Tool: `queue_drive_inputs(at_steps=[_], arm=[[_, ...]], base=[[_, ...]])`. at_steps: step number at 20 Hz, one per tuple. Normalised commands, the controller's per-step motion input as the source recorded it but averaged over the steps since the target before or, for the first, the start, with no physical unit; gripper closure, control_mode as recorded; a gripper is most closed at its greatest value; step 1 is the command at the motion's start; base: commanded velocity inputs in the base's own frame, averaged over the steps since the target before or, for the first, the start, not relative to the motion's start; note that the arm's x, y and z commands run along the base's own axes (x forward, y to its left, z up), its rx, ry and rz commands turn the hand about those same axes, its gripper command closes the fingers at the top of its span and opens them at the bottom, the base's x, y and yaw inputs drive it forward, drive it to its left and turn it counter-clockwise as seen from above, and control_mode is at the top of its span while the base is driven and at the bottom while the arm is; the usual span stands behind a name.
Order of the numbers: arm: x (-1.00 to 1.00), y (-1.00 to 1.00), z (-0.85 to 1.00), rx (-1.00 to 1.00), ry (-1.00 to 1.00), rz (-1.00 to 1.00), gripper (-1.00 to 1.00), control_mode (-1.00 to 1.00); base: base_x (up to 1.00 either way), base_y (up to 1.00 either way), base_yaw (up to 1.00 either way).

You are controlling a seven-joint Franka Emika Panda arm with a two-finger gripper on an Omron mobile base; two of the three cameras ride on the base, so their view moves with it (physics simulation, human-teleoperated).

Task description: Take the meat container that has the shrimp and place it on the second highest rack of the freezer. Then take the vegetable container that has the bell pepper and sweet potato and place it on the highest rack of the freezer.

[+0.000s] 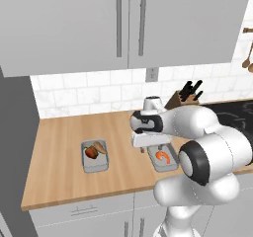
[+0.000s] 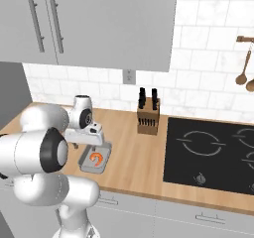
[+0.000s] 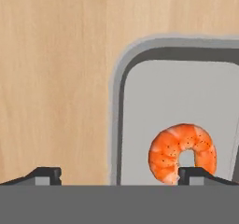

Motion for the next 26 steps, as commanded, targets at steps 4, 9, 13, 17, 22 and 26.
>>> queue_drive_inputs(at_steps=[4,9,13,17,22,26], arm=[[0.25,0.15,-0.51,-0.04,-0.07,-0.14,-1.0,-1.0],[0.28,0.15,-0.39,-0.08,-0.13,-0.12,-1.0,-1.0],[0.06,0.02,-0.45,-0.05,-0.13,-0.1,1.0,-1.0],[-0.34,-0.06,-0.46,-0.01,-0.1,-0.07,1.0,-1.0],[-0.38,-0.28,-0.24,0.0,-0.12,-0.03,1.0,-1.0],[-0.05,-0.43,0.18,0.0,0.0,0.02,1.0,-1.0]], base=[[0.0,0.0,0.0],[0.0,0.0,0.0],[0.0,0.0,0.0],[0.0,0.0,0.0],[0.0,0.0,0.0],[0.0,0.0,0.0]])
